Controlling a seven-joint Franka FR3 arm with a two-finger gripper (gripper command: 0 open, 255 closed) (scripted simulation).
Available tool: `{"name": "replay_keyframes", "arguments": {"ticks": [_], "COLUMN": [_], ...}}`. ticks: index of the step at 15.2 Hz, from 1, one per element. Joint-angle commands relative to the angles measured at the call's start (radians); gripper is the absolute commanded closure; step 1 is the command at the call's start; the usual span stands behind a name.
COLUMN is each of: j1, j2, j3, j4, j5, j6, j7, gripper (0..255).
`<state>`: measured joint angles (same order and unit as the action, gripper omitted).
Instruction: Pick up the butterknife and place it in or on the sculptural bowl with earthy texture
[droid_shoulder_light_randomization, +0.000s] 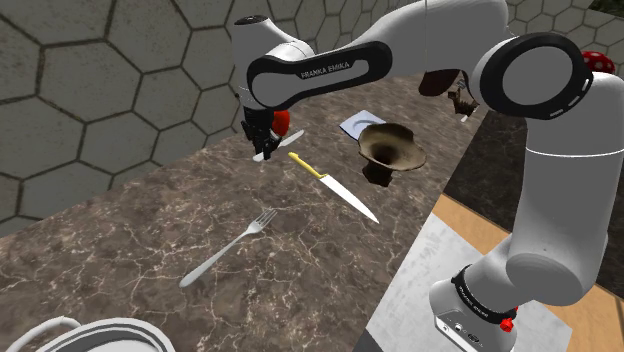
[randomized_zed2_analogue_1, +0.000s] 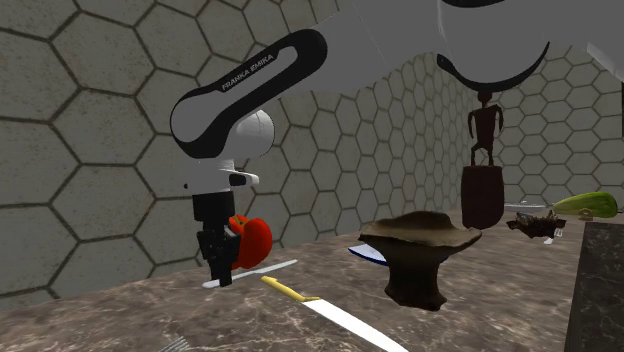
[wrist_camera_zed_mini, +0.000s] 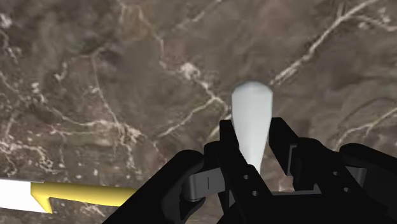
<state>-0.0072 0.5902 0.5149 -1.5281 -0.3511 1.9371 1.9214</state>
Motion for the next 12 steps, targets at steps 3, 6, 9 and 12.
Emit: {"name": "replay_keyframes", "arguments": {"ticks": [3,6,9,12], "j1": [-0.001,-0.002,-0.003,-0.003], "j2": [0.001,-0.015,-0.029,-0.041], "j3": [0.000,0.005,0.010,0.014], "j4": [-0.004,0.014,0.033,0.056], "j5": [0.000,0.009,0.018,0.025], "j6": [0.002,-0.029,-0.061,-0.094], "j7": [0.000,-0.007,-0.014,-0.020], "gripper": [255,255,255,255]}}
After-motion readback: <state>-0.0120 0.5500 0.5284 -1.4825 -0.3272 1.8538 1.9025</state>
